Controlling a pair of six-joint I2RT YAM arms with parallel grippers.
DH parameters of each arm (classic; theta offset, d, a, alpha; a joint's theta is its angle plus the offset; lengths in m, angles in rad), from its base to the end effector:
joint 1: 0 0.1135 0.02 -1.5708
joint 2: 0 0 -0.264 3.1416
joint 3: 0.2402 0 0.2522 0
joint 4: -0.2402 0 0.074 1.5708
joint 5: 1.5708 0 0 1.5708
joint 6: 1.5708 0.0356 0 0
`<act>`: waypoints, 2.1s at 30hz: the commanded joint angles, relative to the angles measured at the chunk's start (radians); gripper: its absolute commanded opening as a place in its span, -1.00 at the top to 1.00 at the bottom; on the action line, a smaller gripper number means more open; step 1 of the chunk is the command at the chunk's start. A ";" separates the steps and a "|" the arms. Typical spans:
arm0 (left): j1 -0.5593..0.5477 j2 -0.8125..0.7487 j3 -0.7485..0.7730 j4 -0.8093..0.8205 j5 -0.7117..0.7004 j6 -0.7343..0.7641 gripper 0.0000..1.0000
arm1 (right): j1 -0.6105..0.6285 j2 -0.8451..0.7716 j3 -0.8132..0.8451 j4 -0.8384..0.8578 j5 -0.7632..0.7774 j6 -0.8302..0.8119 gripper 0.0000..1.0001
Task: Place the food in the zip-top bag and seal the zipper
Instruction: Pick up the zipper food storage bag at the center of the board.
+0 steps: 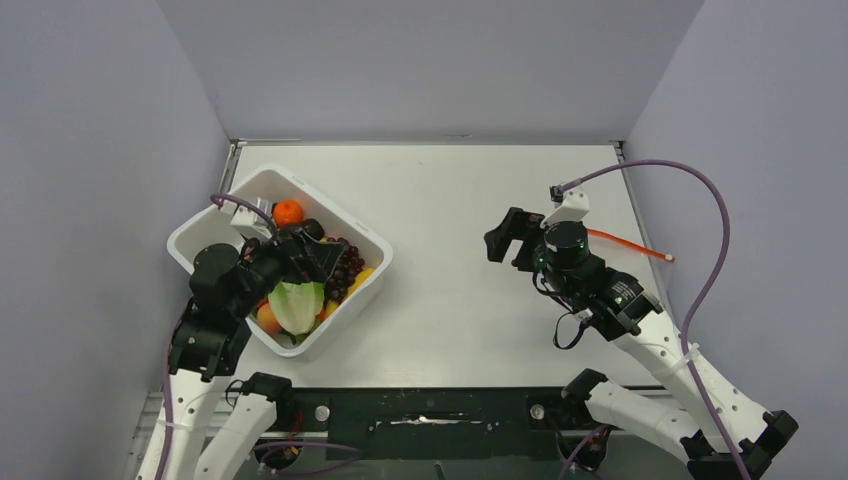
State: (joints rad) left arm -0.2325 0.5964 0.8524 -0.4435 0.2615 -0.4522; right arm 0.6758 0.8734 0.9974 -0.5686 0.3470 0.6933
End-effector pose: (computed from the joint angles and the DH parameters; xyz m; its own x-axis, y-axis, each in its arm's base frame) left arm 0.1242 -0.0389 0.3616 -0.3684 -0.3465 -0.8627 0.3433 0.8117 -0.4726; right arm 0.1505 0.1051 0.3595 -0.4809 0.3847 -0.7878 -0.0537 0.8840 0.4645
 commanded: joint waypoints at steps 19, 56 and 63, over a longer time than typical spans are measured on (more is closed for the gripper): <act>0.005 0.036 -0.057 0.081 -0.054 0.007 -0.95 | -0.177 0.255 0.093 -0.054 0.300 -0.099 -0.96; -0.016 -0.191 -0.263 0.175 -0.130 0.140 -0.94 | -0.522 0.819 0.021 0.089 0.247 -0.169 0.27; -0.018 -0.192 -0.264 0.179 -0.122 0.143 -0.94 | -0.537 0.861 0.043 0.030 0.285 -0.128 0.27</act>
State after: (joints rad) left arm -0.2470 0.4129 0.5819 -0.3244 0.1387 -0.3279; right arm 0.1520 1.7245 1.0138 -0.5163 0.5724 0.5259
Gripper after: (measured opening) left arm 0.971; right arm 0.364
